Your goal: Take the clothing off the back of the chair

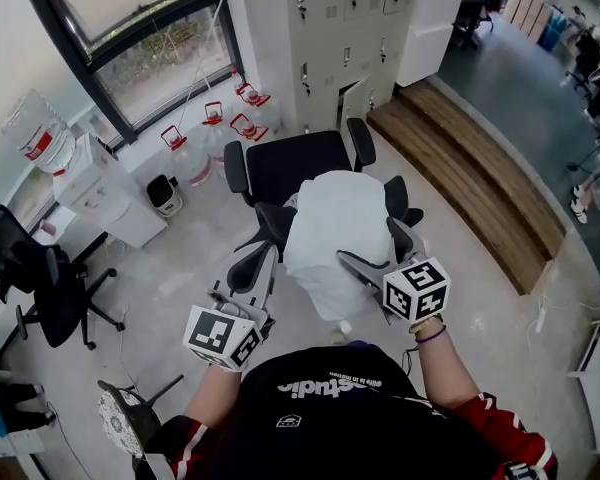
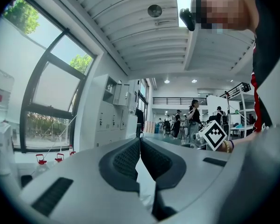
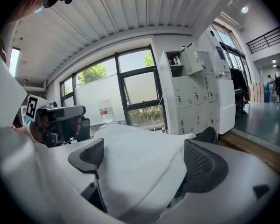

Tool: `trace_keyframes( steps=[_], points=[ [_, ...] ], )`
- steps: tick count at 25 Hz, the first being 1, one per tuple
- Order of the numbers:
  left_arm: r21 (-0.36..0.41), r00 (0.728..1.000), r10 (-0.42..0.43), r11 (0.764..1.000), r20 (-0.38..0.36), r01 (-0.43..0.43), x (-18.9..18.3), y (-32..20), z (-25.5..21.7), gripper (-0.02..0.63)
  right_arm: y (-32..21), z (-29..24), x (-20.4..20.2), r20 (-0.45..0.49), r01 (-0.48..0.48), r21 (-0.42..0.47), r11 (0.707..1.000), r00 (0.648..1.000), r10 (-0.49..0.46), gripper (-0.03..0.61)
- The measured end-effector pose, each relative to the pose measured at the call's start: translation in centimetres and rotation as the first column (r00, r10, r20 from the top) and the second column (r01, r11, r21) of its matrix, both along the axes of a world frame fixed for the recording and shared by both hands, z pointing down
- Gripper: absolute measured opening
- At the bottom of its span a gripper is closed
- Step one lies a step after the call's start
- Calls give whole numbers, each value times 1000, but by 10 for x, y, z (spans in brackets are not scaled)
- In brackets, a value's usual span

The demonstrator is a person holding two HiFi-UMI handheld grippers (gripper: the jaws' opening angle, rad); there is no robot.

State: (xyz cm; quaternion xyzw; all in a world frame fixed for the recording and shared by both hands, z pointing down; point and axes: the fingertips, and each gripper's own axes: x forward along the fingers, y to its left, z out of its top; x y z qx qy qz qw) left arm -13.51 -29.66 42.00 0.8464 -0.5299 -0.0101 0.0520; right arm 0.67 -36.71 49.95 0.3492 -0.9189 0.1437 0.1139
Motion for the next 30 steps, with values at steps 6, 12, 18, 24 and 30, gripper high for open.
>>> trace_keyframes(
  steps=[6, 12, 18, 24, 30],
  points=[
    [-4, 1000, -13, 1000, 5, 13, -1, 0, 2, 26, 2, 5, -13, -8, 42, -9, 999, 999, -42, 541],
    [-2, 1000, -20, 1000, 10, 20, 1, 0, 3, 26, 8, 8, -26, -10, 87, -22, 996, 996, -87, 543],
    [-6, 1000, -24, 1000, 12, 24, -1, 2, 6, 26, 12, 12, -39, -63, 107, -6, 994, 992, -107, 543],
    [-10, 1000, -27, 1000, 4, 27, -9, 4, 5, 26, 22, 18, -59, -178, 138, 29, 990, 975, -130, 543],
    [-18, 999, -33, 999, 1, 33, -12, 4, 8, 26, 19, 24, -58, -232, 125, 49, 991, 966, -110, 541]
  ],
)
